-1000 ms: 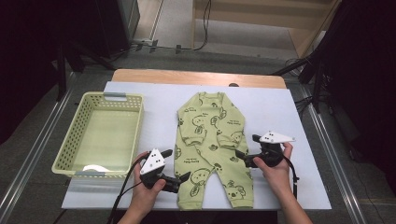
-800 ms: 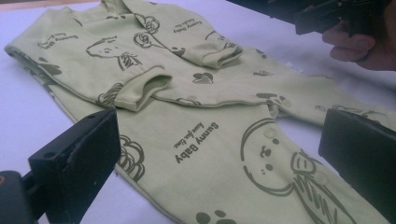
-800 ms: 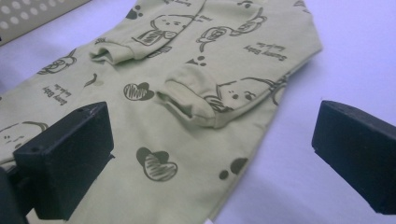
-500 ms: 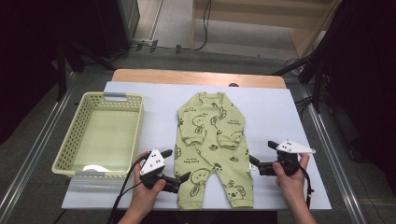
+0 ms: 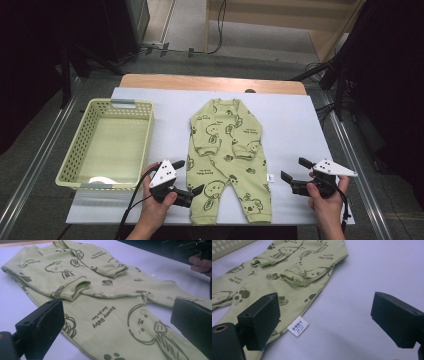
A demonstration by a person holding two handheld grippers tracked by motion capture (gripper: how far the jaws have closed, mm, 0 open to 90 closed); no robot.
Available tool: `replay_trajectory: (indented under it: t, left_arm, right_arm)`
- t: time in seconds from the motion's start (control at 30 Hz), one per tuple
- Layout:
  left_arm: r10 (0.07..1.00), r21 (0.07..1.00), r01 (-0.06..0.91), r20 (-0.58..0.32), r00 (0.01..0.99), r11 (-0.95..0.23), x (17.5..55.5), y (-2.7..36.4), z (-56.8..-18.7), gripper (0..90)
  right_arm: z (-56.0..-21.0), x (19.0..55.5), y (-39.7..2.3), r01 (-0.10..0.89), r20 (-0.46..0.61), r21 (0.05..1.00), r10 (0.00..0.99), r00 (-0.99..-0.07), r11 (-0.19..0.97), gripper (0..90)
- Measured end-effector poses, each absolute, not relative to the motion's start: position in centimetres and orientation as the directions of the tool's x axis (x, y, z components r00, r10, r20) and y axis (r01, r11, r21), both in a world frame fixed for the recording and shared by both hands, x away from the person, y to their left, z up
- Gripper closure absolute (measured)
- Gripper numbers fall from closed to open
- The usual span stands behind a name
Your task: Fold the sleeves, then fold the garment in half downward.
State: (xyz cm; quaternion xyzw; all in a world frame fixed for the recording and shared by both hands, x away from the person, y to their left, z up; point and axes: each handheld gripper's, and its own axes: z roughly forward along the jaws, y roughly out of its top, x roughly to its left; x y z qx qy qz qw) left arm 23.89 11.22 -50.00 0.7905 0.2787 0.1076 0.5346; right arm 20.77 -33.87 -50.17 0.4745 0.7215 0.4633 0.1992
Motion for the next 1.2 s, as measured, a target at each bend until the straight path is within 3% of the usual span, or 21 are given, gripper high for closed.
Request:
replay_trajectory:
  t: [0.23,0.33,0.63,1.2]
  left_arm:
    - [0.556,0.903,0.325,-0.124,0.822,-0.280,23.9,11.2,-50.0,0.0]
    - [0.555,0.903,0.322,-0.120,0.824,-0.283,23.9,11.2,-50.0,0.0]
    - [0.569,0.907,0.318,-0.113,0.815,-0.275,24.2,10.9,-49.1,0.0]
    - [0.538,0.903,0.292,-0.083,0.839,-0.316,25.8,7.0,-46.9,0.0]
  right_arm:
    - [-50.0,19.6,-35.2,0.500,0.166,0.862,0.890,-0.424,0.078,6.9]
    - [-50.0,19.3,-35.6,0.509,0.179,0.858,0.888,-0.424,0.070,0.0]
    - [-50.0,18.6,-36.2,0.508,0.173,0.859,0.898,-0.404,0.064,0.0]
    - [-50.5,18.8,-35.8,0.510,0.160,0.852,0.871,-0.465,0.116,0.0]
